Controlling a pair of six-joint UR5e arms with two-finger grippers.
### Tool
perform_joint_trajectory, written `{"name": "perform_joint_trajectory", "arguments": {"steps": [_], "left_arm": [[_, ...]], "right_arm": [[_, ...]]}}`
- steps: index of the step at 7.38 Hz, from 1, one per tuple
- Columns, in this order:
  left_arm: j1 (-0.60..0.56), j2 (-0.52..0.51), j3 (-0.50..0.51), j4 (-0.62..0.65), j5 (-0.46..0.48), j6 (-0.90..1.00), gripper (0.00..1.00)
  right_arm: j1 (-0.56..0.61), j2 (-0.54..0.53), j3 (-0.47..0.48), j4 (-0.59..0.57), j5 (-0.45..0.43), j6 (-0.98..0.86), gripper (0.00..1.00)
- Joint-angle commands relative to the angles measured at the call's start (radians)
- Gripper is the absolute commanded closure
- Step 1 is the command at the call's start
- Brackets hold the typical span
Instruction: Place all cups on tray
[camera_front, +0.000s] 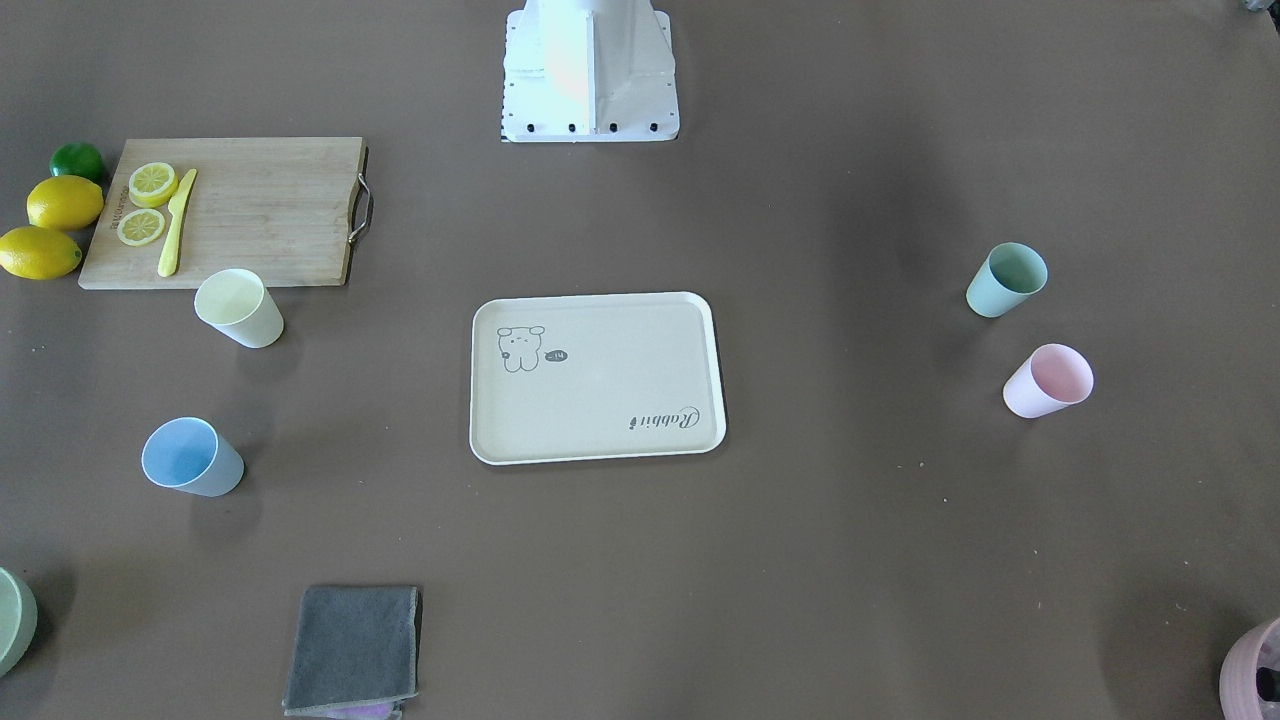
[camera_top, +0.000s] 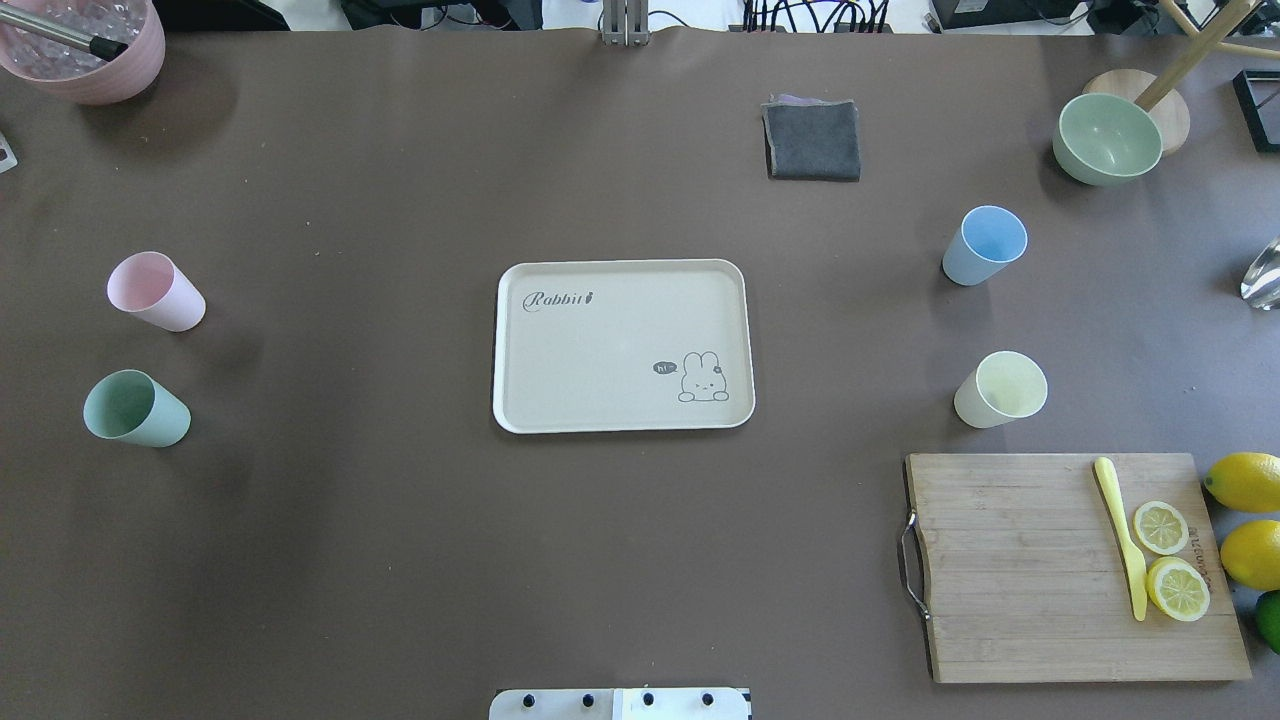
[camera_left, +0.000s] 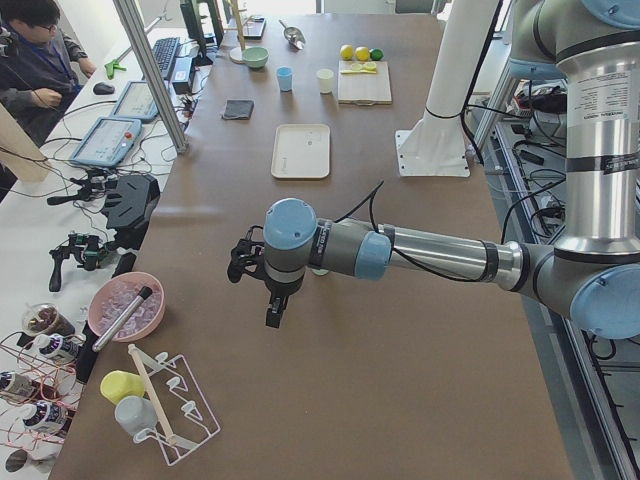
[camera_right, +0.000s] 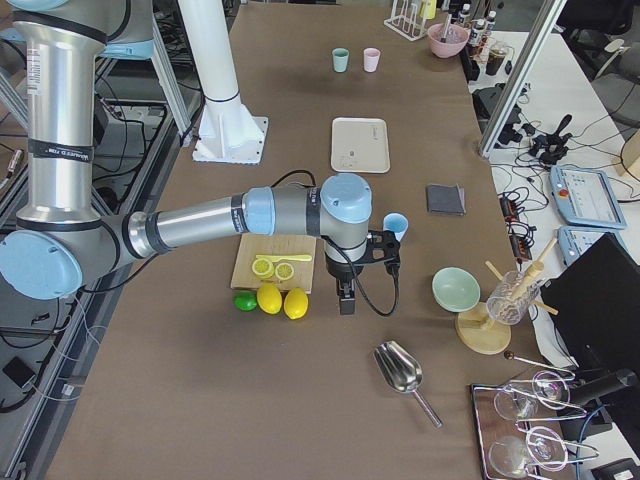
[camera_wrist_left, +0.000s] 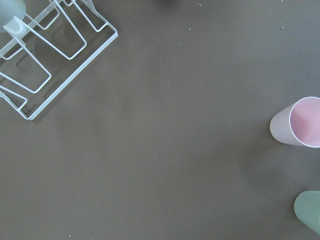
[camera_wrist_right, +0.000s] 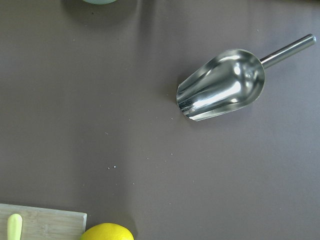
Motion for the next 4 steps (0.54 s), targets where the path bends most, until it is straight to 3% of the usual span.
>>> {"name": "perform_joint_trajectory", "arguments": {"steps": [1,2,4], "left_arm": [[-0.006,-0.022,-0.026,-0.025,-0.001,-0.003,0.01],[-0.006,-0.086,-0.025,-0.122,0.001,-0.011,0.01],[-0.006,-0.079,0.001,-0.206,-0.001,-0.009,0.01]], "right_arm": [[0.005,0.013,0.063,0.026,0.012,0.004,0.0],[0.011,0.023,0.055,0.119,0.009,0.006,0.0],[0.029,0.011,0.048,0.195,0.027,0.006,0.0]]}}
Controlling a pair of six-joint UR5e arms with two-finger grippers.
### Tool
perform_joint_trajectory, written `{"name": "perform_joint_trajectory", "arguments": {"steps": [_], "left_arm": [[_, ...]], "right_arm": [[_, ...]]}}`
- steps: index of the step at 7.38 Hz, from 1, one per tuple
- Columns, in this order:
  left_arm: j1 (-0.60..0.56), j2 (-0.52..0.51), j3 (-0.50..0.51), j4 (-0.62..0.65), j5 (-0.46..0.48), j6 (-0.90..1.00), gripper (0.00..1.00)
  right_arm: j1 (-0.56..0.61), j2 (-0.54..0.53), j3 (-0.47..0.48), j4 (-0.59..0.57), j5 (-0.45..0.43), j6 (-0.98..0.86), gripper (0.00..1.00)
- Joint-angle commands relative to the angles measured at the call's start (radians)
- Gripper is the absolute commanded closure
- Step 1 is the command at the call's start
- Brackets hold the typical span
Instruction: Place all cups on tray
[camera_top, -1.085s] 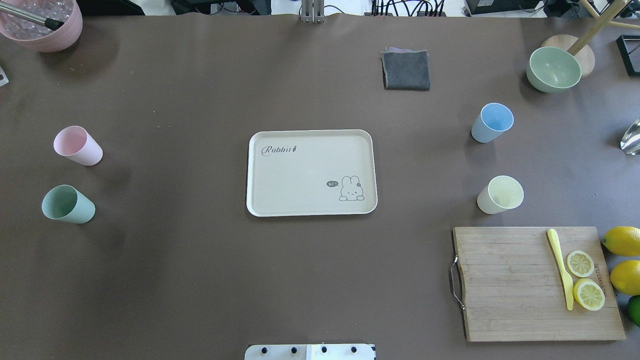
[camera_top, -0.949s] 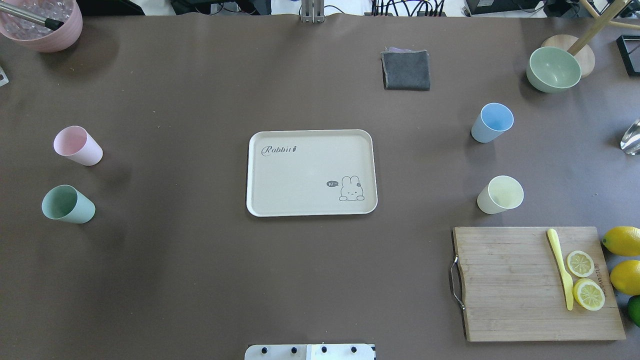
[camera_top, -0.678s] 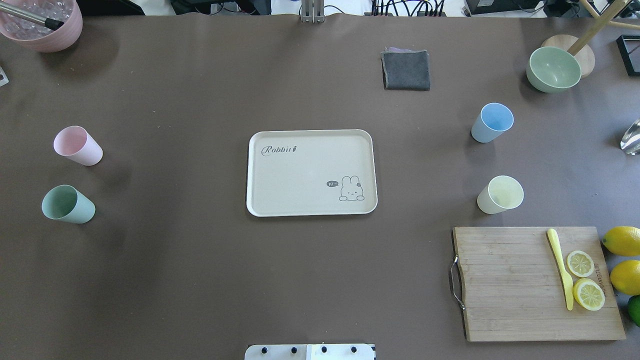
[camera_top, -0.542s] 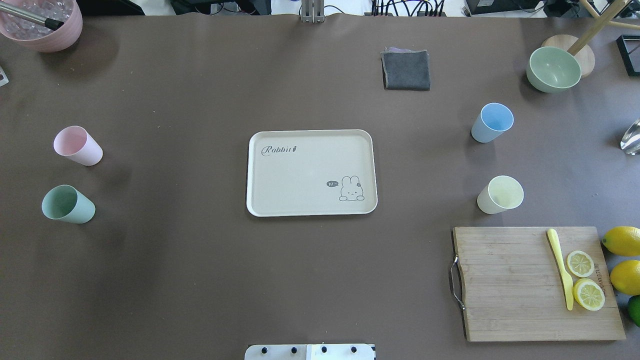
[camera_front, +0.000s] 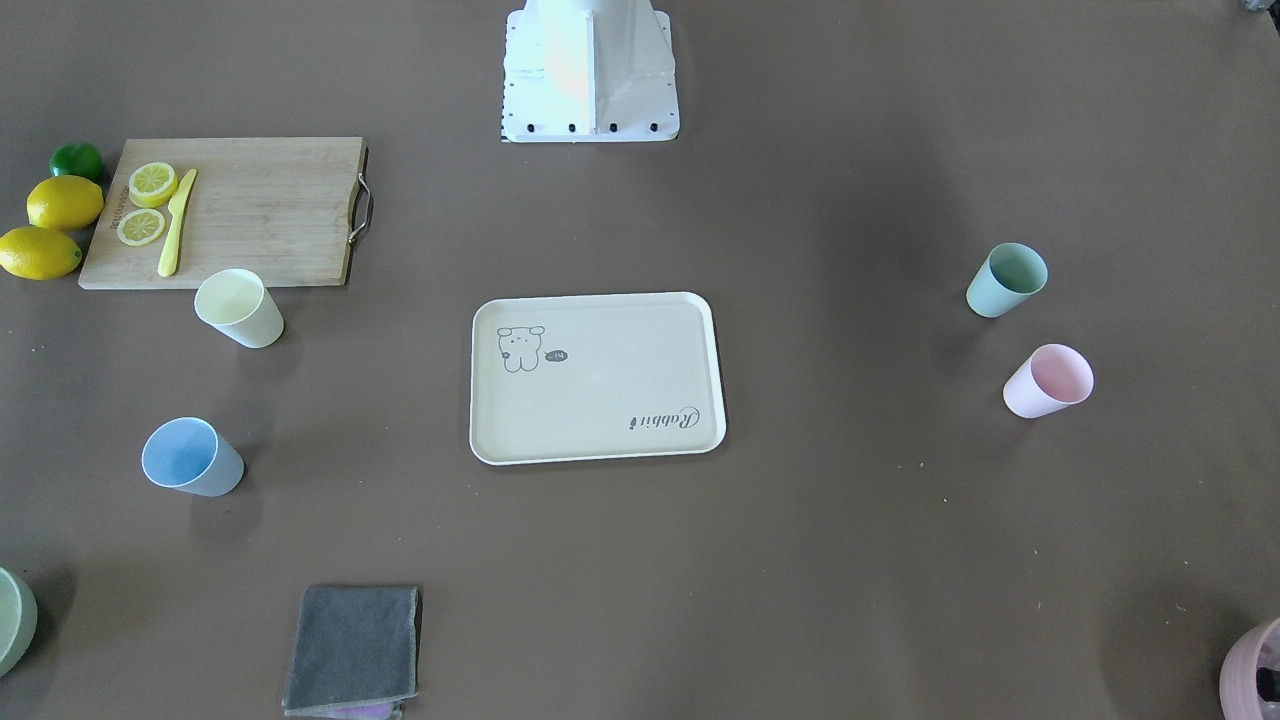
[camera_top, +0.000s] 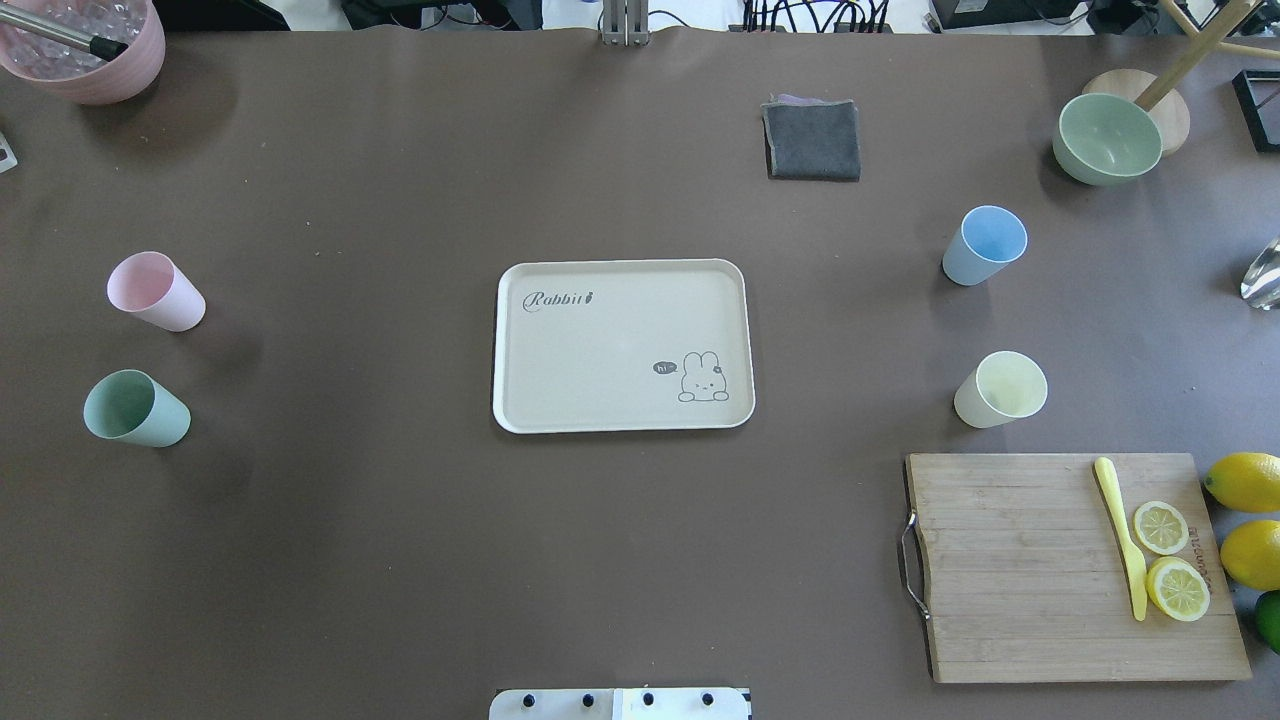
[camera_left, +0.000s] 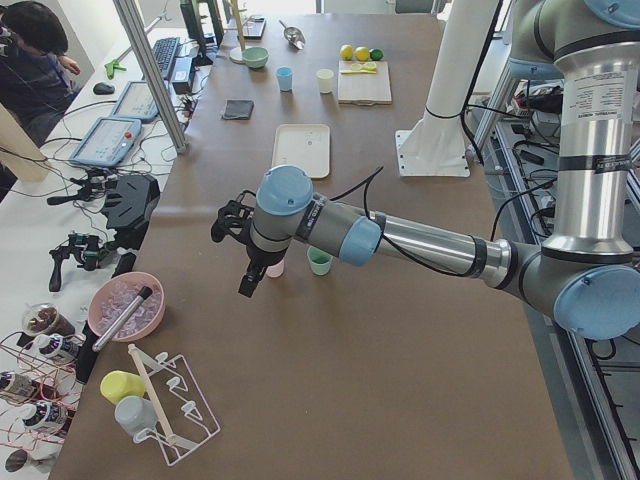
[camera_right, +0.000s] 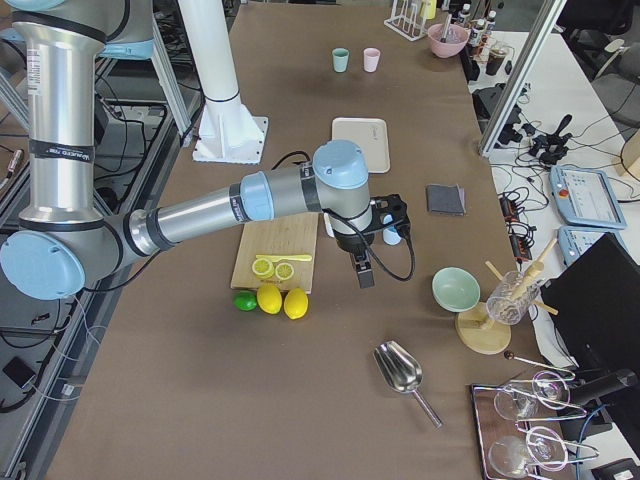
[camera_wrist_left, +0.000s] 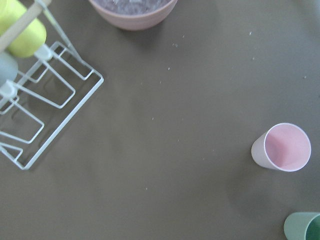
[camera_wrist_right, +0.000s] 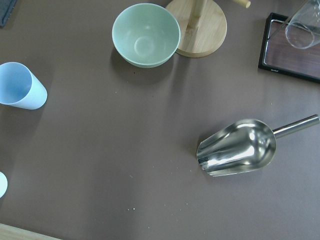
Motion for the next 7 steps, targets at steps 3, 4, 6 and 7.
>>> {"name": "perform_joint_trajectory", "arguments": {"steps": [3,4,6,7], "left_arm": [[0.002,-0.012,0.018,-0.113,-0.002,0.0,0.01],[0.032,-0.012,0.027,-0.157,-0.003,-0.039,0.01],[0.199,-0.028,0.033,-0.247,0.004,-0.25,0.01],[0.238,-0.022,0.066,-0.33,0.009,-0.358,0.01]], "right_arm": [[0.021,-0.007,0.002,0.061,0.015,0.012,0.0],[0.004,-0.005,-0.002,0.063,0.016,0.082,0.0],[-0.142,0.005,-0.002,0.149,0.004,0.378,0.0],[-0.21,0.005,-0.007,0.216,-0.004,0.51,0.0]]}}
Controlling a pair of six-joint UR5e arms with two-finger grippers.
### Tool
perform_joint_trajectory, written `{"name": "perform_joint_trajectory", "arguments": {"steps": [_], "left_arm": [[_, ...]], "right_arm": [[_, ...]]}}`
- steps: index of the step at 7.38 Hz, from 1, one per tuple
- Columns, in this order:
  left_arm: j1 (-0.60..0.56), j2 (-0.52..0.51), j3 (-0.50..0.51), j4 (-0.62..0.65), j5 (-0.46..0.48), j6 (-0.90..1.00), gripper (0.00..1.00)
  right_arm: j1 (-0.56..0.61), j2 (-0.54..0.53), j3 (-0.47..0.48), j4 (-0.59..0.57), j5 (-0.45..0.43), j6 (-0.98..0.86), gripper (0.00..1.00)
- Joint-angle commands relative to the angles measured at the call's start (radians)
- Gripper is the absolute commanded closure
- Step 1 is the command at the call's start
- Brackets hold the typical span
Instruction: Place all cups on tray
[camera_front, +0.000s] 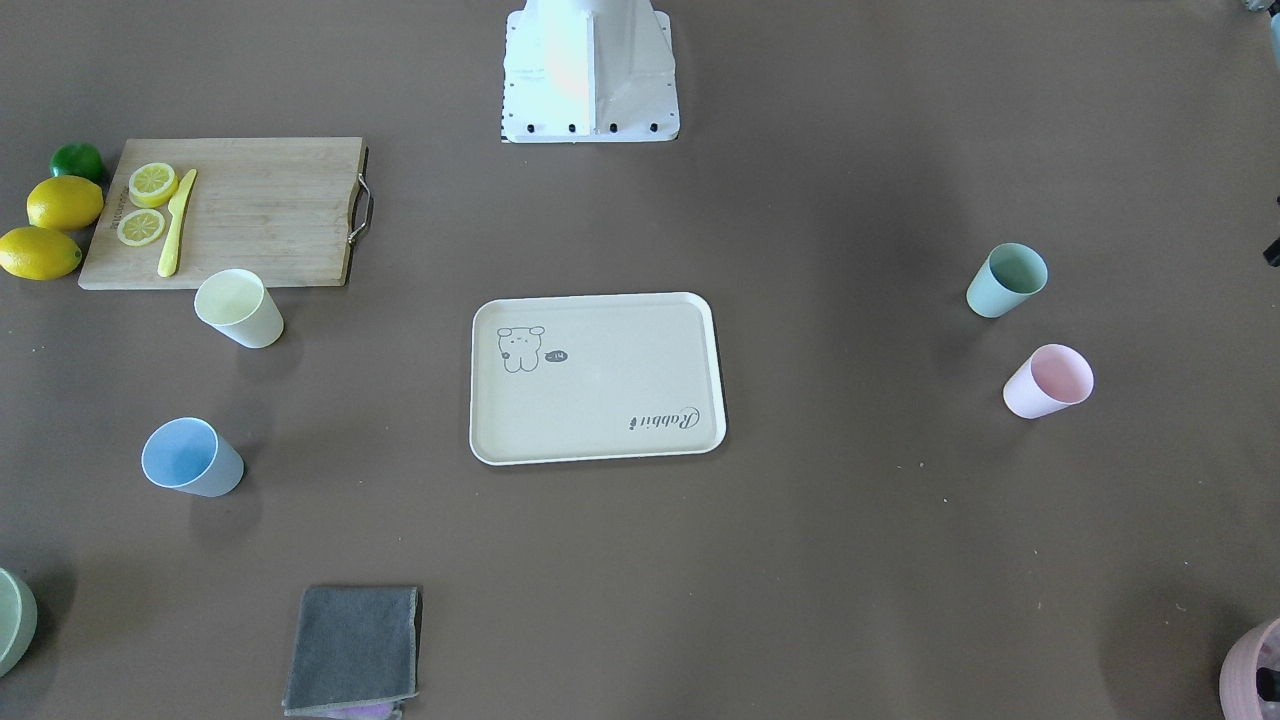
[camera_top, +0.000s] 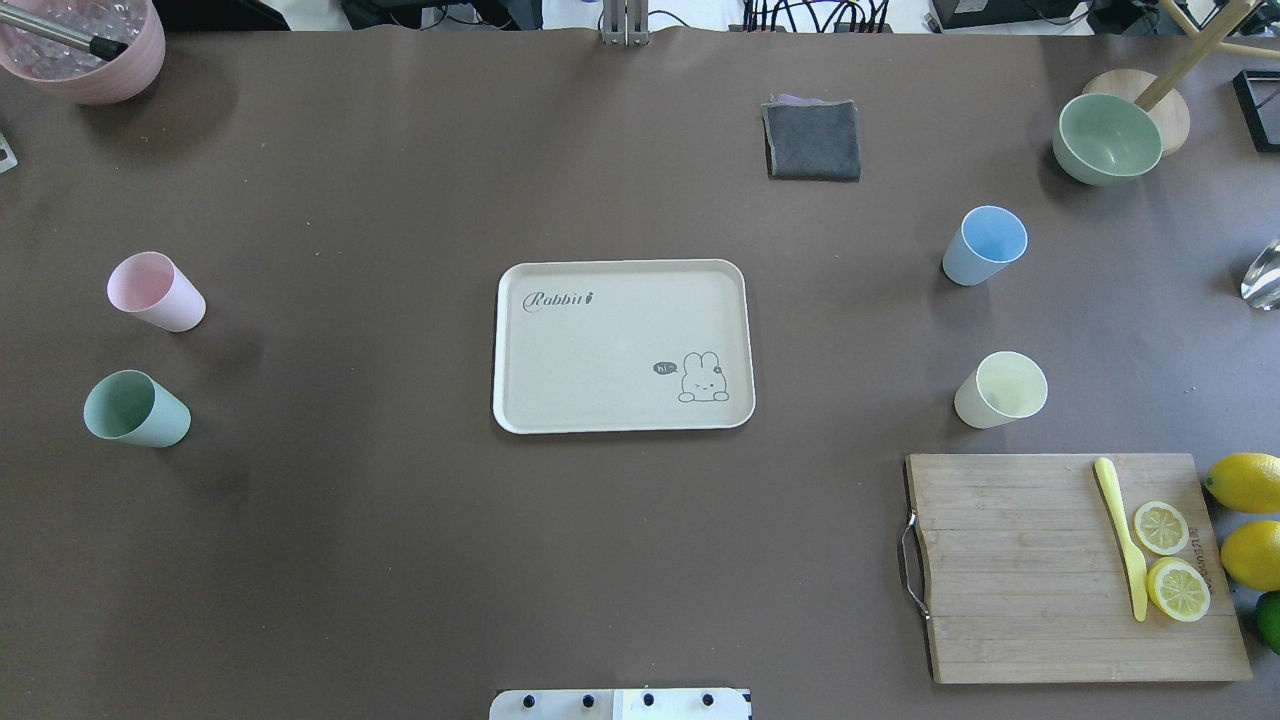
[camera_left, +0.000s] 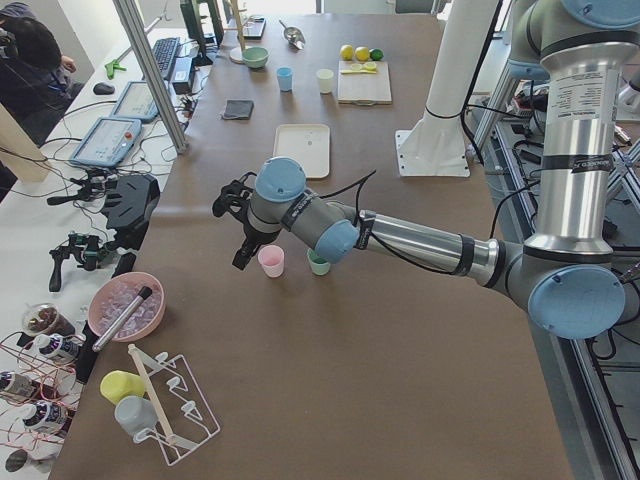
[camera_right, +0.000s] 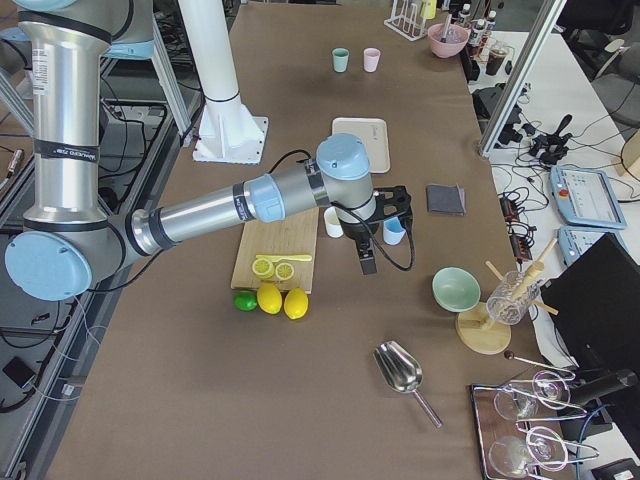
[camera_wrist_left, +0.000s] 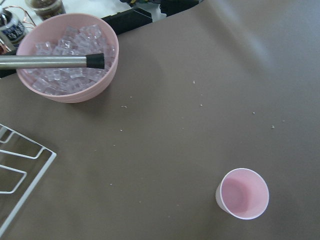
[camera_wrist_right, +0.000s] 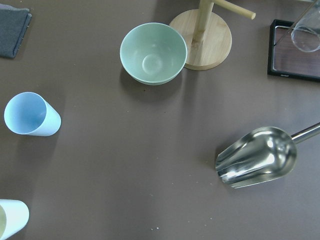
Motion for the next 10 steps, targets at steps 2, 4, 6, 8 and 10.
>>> {"name": "perform_joint_trajectory", "arguments": {"steps": [2,4,6,8,10], "left_arm": [[0.149,-0.072,0.14,-0.119,0.01,-0.208,0.01],[0.206,-0.114,0.215,-0.133,0.091,-0.212,0.02],[0.252,-0.129,0.265,-0.176,0.099,-0.214,0.15],[0.289,-0.141,0.308,-0.202,0.122,-0.214,0.47],[0.324,-0.143,0.324,-0.206,0.136,-0.214,0.52]], "right_arm": [[-0.172,0.02,-0.005,0.118,-0.048,0.334,0.01],[-0.214,0.045,-0.005,0.122,-0.06,0.396,0.02],[-0.237,0.06,-0.003,0.123,-0.074,0.406,0.02],[-0.24,0.06,-0.003,0.125,-0.074,0.407,0.02],[-0.24,0.058,-0.003,0.125,-0.076,0.407,0.02]]}}
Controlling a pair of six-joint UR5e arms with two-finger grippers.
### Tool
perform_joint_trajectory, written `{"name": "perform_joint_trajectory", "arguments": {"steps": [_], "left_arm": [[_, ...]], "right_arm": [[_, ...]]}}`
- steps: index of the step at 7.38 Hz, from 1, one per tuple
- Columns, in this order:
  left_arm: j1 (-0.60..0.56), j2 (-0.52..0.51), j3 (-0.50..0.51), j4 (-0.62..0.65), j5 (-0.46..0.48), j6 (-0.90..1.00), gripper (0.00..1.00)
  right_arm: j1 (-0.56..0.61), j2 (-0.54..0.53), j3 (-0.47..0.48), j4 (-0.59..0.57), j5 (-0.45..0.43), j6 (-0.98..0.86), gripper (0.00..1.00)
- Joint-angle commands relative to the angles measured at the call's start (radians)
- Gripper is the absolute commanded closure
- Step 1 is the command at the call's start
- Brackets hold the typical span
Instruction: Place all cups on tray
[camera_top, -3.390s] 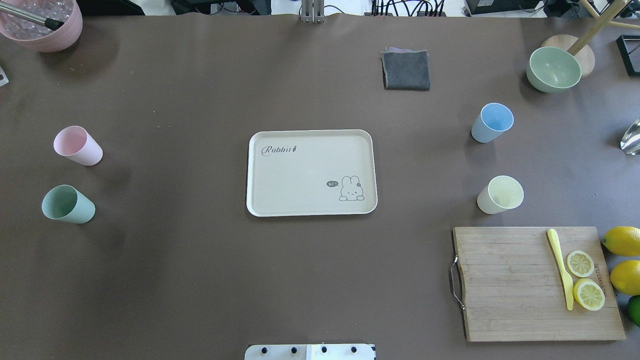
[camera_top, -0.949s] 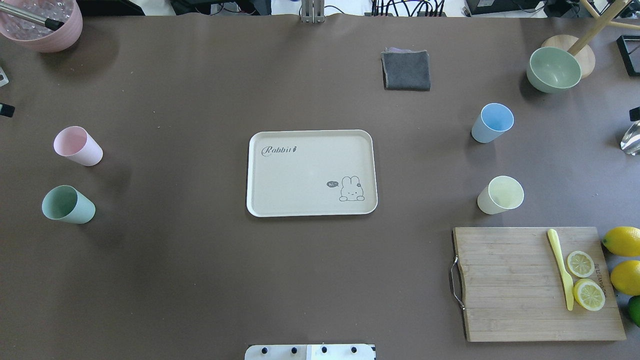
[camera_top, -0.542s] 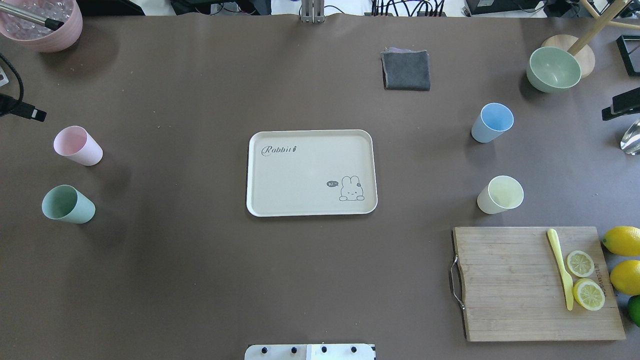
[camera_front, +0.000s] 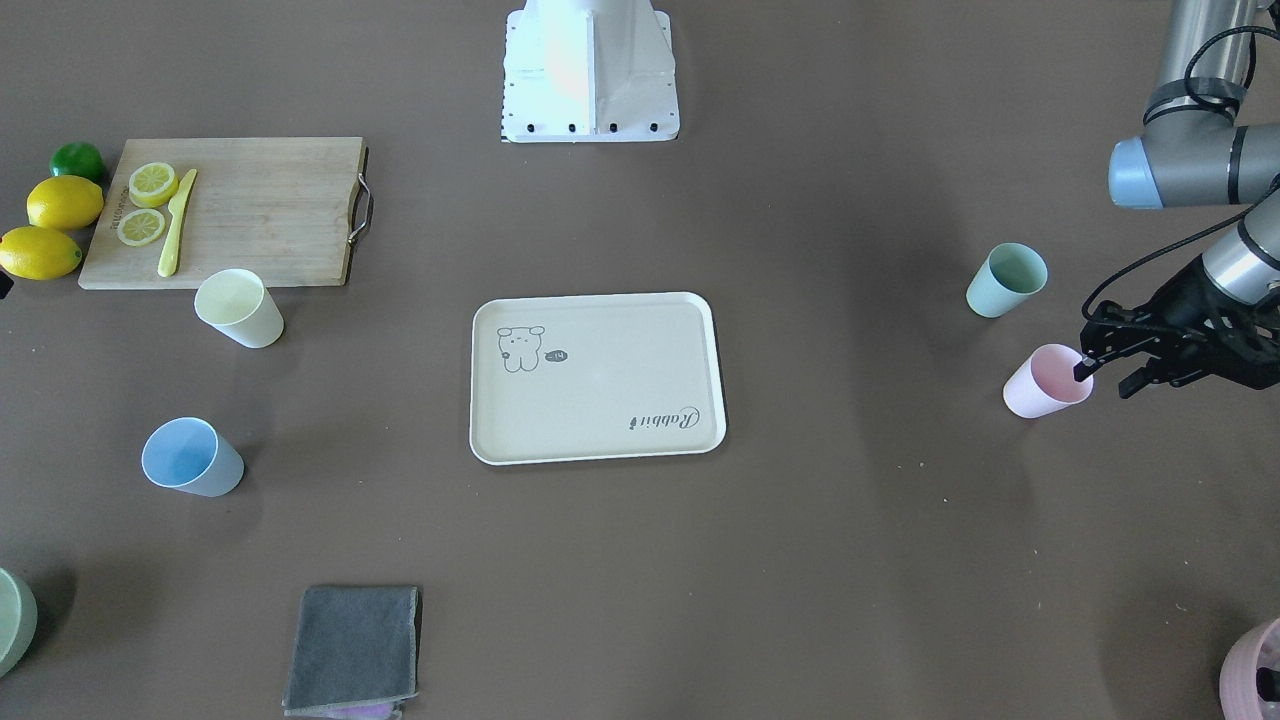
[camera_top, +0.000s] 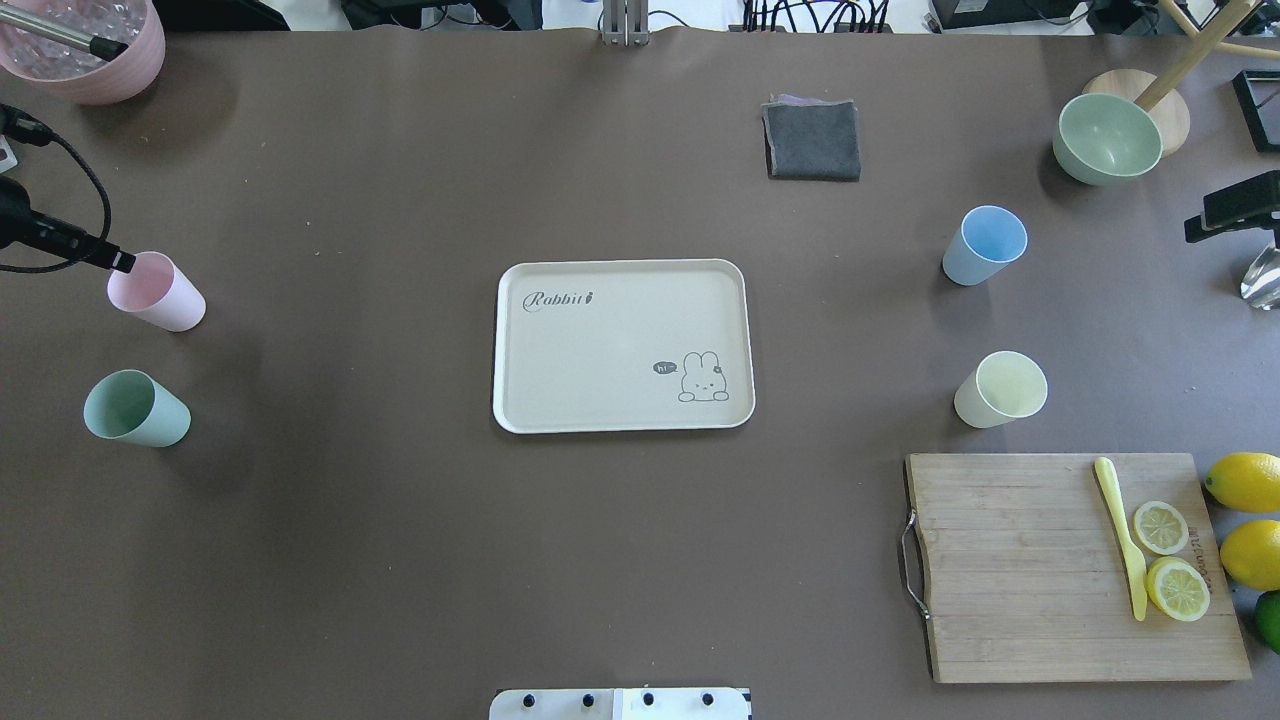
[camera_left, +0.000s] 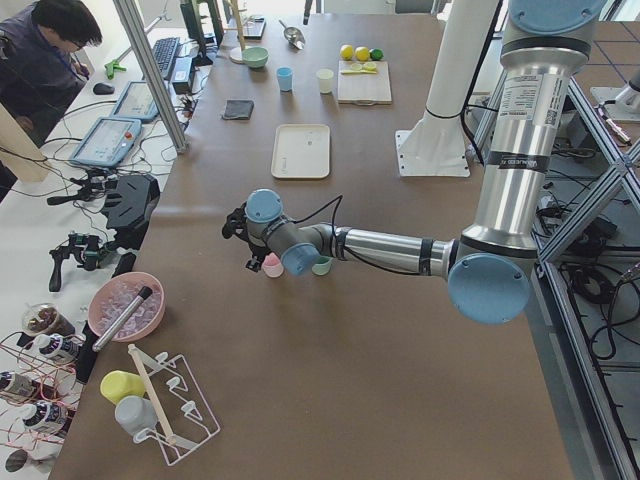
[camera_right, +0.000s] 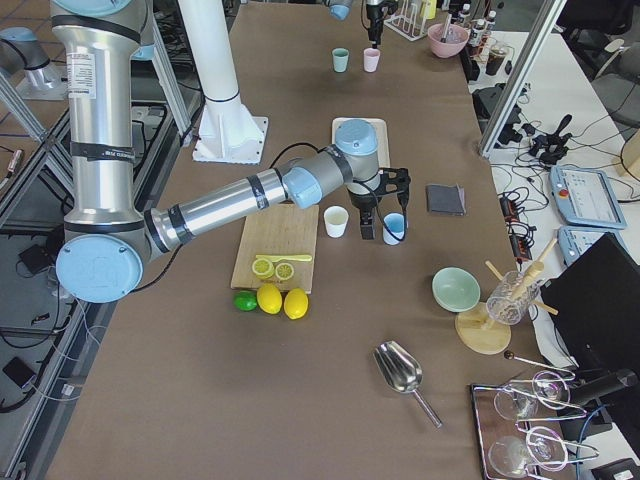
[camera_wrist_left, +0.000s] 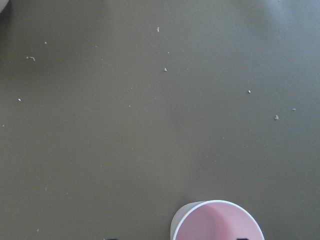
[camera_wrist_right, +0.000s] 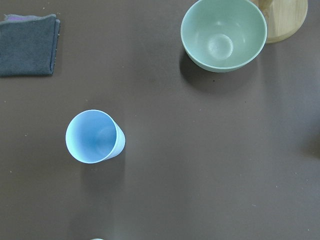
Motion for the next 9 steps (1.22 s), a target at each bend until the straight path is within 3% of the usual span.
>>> {"name": "perform_joint_trajectory", "arguments": {"steps": [1,4,5,7,9], "left_arm": [[0.029,-0.001,0.018,-0.005,0.009,0.0,0.53],[0.037,-0.001,0.032,-0.007,0.009,-0.044,1.0],[0.037,-0.01,0.013,-0.034,0.009,-0.117,1.0],[0.037,-0.081,-0.042,-0.044,0.012,-0.282,1.0],[0.037,-0.211,-0.057,-0.001,0.013,-0.49,1.0]], "right_arm": [[-0.001,0.0,0.0,0.0,-0.001,0.0,0.02],[-0.002,-0.002,0.0,0.0,-0.001,0.002,0.02],[-0.004,-0.004,0.002,0.0,0.0,0.003,0.02],[-0.034,-0.002,0.003,0.0,-0.003,0.131,0.13],[-0.115,-0.002,0.008,0.0,-0.052,0.23,0.15]]}}
